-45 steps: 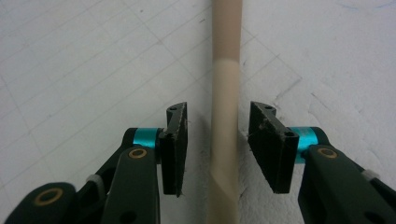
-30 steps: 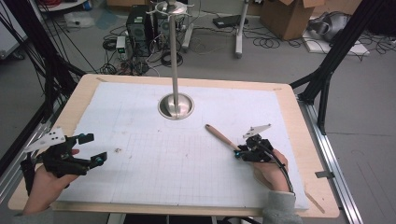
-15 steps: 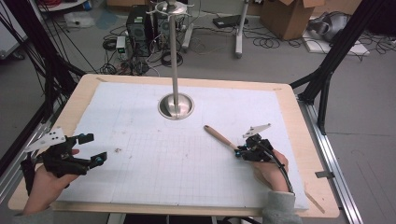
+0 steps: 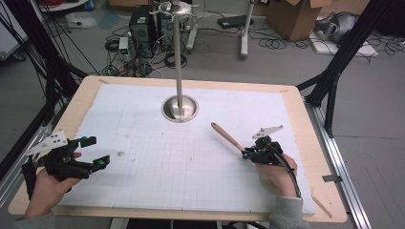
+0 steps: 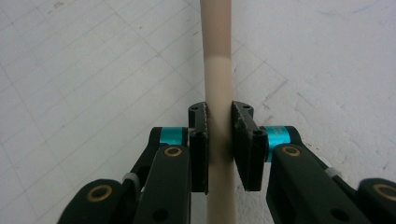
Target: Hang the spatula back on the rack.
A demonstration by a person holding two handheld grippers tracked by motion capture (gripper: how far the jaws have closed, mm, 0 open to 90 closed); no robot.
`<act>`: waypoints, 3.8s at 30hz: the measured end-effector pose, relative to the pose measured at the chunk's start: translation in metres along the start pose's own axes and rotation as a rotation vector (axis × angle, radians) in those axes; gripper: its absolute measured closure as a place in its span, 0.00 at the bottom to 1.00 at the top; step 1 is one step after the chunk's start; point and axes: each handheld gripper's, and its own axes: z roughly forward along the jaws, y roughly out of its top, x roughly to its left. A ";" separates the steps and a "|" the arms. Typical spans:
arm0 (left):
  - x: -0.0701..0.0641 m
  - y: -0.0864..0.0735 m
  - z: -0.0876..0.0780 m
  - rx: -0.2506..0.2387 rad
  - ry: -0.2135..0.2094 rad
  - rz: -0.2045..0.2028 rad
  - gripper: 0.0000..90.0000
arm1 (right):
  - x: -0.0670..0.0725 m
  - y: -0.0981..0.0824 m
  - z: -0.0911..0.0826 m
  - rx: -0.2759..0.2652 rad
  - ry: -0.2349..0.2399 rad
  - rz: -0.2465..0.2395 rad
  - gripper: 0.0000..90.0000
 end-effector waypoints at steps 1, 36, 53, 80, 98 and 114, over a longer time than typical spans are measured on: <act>0.000 0.000 0.000 0.000 0.000 0.000 0.03 | 0.000 0.000 -0.001 -0.005 -0.001 0.003 0.87; 0.000 0.000 0.000 0.002 0.002 -0.002 0.03 | 0.012 0.015 -0.037 -0.201 0.002 -0.009 0.87; 0.002 -0.001 -0.002 -0.003 0.004 -0.006 0.03 | 0.009 0.029 -0.050 -0.246 0.017 0.017 0.87; 0.003 -0.001 -0.004 -0.012 0.003 -0.014 0.03 | 0.016 0.065 -0.073 -0.314 0.014 -0.007 0.87; 0.000 0.000 -0.002 -0.012 -0.011 -0.007 0.03 | 0.020 0.104 -0.081 -0.341 0.021 -0.019 0.87; 0.002 0.000 -0.009 -0.031 0.012 -0.007 0.03 | 0.008 0.128 -0.075 -0.306 0.059 -0.047 0.87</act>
